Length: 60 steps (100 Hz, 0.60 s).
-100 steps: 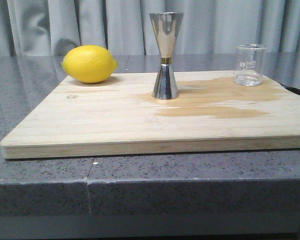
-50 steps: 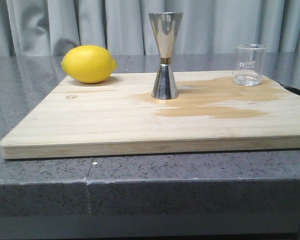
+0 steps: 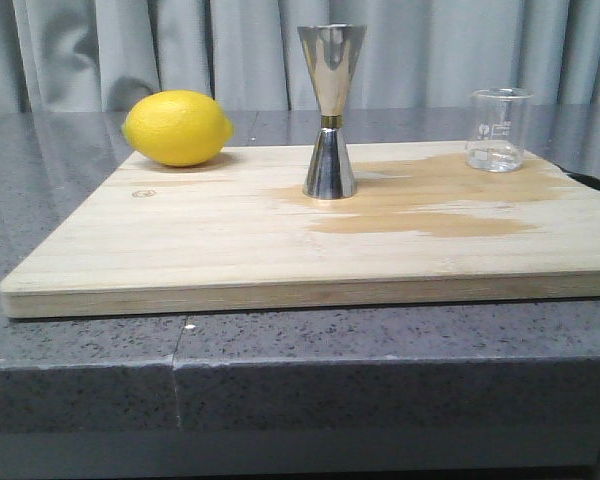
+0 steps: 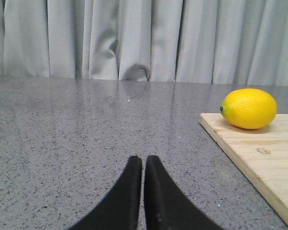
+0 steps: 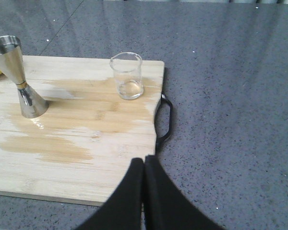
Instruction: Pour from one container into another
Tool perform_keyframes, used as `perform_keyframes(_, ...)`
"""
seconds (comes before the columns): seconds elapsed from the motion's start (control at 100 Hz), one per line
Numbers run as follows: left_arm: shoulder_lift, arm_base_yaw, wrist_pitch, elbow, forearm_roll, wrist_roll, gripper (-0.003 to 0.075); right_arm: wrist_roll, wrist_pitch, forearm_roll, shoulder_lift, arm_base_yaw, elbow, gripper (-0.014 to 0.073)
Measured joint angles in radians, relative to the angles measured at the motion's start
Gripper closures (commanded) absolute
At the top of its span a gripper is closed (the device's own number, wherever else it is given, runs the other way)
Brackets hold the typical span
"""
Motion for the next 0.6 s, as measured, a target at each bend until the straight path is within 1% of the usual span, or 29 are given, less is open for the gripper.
perform_keyframes(0.23, 0.000, 0.000, -0.002, 0.000, 0.000, 0.000, 0.0739, 0.000, -0.003, -0.002, -0.005, 0.000, 0.004, 0.0663)
perform_keyframes(0.33, 0.000, 0.000, 0.000, 0.000, 0.000, 0.000, 0.0739, 0.000, -0.048, -0.002, -0.045, -0.020, 0.041, 0.0663)
perform_keyframes(0.45, 0.000, 0.000, 0.000, 0.000, 0.000, 0.000, 0.0739, 0.000, -0.201, 0.012, -0.145, -0.087, 0.154, 0.0663)
perform_keyframes(0.52, 0.000, 0.000, 0.000, 0.000, 0.000, 0.000, 0.0739, 0.000, -0.324, 0.027, -0.225, -0.137, 0.256, 0.0663)
perform_keyframes(0.6, 0.000, 0.000, 0.000, 0.000, 0.000, 0.000, 0.0739, 0.000, -0.423, 0.046, -0.299, -0.189, 0.352, 0.0663)
